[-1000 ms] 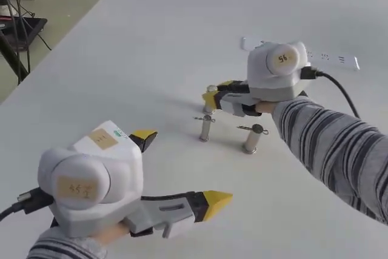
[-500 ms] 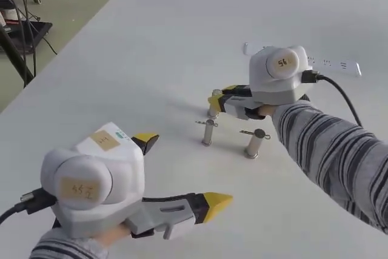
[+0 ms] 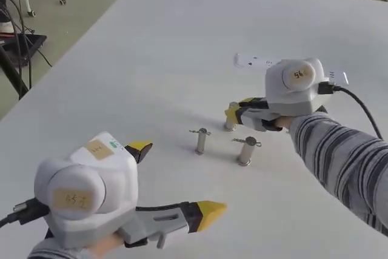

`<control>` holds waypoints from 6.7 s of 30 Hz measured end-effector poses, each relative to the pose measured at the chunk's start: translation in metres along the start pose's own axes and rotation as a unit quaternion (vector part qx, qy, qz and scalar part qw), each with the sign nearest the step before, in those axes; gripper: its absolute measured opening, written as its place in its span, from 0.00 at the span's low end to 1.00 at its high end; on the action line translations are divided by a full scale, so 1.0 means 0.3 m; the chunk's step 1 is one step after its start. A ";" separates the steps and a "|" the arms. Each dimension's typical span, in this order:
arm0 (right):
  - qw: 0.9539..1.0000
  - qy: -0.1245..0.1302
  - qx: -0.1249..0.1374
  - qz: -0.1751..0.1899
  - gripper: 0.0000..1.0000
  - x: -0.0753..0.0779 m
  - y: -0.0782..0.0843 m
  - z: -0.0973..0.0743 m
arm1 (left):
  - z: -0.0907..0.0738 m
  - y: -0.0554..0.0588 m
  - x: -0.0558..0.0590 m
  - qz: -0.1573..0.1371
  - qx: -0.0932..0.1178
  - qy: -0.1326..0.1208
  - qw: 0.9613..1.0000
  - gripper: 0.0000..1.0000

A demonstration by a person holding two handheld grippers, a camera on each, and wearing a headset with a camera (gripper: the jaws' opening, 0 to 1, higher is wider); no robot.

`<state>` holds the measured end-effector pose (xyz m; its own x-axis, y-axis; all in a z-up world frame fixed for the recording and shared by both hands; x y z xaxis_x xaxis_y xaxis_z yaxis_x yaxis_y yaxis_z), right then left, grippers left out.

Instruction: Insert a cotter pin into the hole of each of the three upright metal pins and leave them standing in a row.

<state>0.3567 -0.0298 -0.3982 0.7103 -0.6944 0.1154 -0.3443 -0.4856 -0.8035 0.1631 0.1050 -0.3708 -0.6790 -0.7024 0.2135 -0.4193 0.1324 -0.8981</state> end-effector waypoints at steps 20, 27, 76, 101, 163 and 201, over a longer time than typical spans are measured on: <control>1.000 0.018 -0.011 0.007 0.08 0.068 0.089 -0.194 | -0.009 -0.032 0.050 0.016 -0.001 0.007 1.000 0.91; 0.999 0.032 -0.013 -0.002 0.08 0.055 0.131 -0.249 | -0.034 -0.027 0.062 0.016 0.000 0.002 1.000 0.91; 0.998 0.043 0.009 0.041 0.08 -0.225 0.236 -0.324 | -0.078 -0.019 0.117 0.021 0.004 -0.001 1.000 0.88; 0.998 -0.021 -0.030 0.057 0.28 -0.187 0.267 -0.367 | -0.062 -0.020 0.119 0.021 -0.002 0.001 1.000 0.88; 0.973 -0.016 -0.205 -0.108 0.01 0.350 0.265 -0.132 | -0.024 -0.007 0.050 0.019 -0.017 -0.036 0.999 0.87; 0.990 0.039 -0.023 -0.135 0.00 0.164 0.043 -0.308 | -0.024 -0.058 0.102 0.013 -0.022 0.005 1.000 0.66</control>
<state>0.3305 -0.1192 -0.3490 0.7315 -0.5736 0.3686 -0.1774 -0.6821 -0.7094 0.1454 0.0862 -0.3458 -0.6955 -0.6918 0.1943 -0.4271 0.1806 -0.8860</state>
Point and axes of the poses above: the centre of the closed fingertips' face, and the gripper's own axes: z roughly forward along the fingers, x roughly to its right, y roughly out of its underside, the point moved 7 cm from there along -z, roughly backward along the fingers, and after that the axes turned 12 degrees about y, right-handed, at the moved point
